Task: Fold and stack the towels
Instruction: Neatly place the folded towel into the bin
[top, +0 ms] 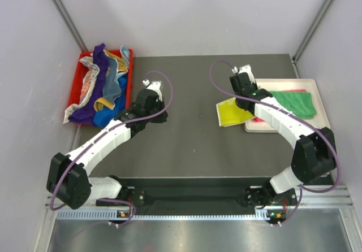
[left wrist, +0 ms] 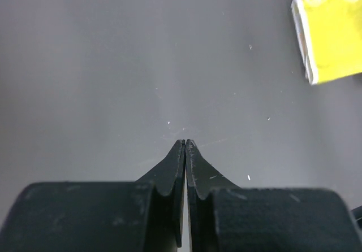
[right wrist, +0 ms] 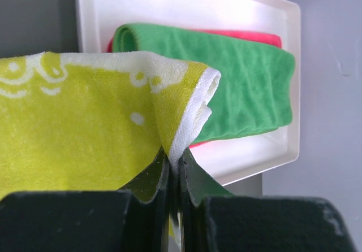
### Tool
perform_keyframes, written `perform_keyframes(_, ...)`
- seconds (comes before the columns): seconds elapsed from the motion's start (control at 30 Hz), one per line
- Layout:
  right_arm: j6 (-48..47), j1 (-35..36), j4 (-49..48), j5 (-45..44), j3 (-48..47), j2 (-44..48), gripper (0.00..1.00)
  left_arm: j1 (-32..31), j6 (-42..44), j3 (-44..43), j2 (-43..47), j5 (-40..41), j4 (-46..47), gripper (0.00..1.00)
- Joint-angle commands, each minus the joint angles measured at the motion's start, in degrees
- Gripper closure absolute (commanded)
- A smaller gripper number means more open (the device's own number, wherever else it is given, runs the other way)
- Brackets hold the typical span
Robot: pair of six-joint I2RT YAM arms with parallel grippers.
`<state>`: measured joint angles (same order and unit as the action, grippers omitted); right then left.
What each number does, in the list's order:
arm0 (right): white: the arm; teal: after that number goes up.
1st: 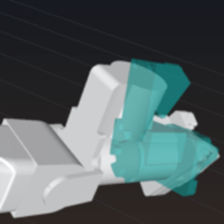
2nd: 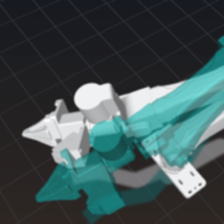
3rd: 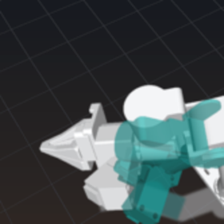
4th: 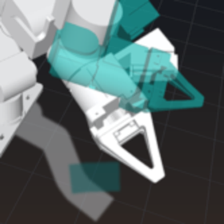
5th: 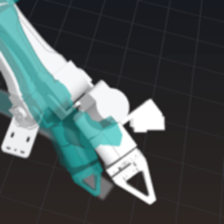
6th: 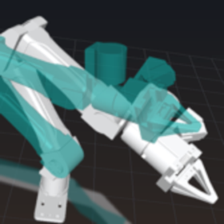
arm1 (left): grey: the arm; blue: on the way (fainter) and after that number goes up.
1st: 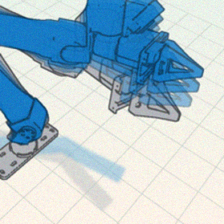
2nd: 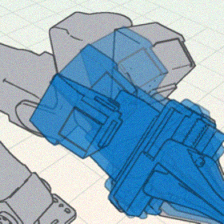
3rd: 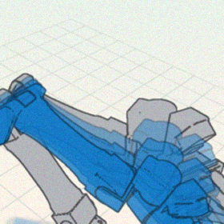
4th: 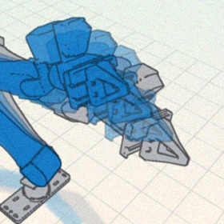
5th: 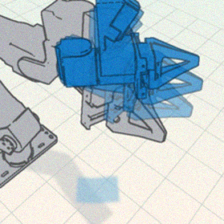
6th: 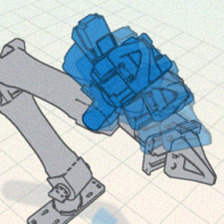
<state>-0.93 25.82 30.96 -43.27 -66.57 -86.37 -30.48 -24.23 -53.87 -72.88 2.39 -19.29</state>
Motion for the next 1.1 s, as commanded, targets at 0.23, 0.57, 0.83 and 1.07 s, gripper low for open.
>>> perform_keyframes(0.23,-4.52,-6.48,3.84,-0.50,-8.57,4.10,1.00,-0.20,1.46,-3.88,-1.65,-5.47,-2.51,0.94)
perform_keyframes(0.57,-6.80,-8.95,5.51,0.11,-11.48,4.63,1.00,-0.55,1.03,-3.35,-4.02,-8.54,-1.98,0.94)
perform_keyframes(0.83,-8.82,-10.79,5.95,0.29,-13.67,5.25,1.00,-0.46,1.38,-3.70,-4.99,-8.72,-2.07,0.94)
perform_keyframes(1.07,-10.14,-11.41,6.83,0.29,-16.75,4.37,1.00,-0.46,1.38,-3.53,-6.13,-9.07,-1.98,0.94)
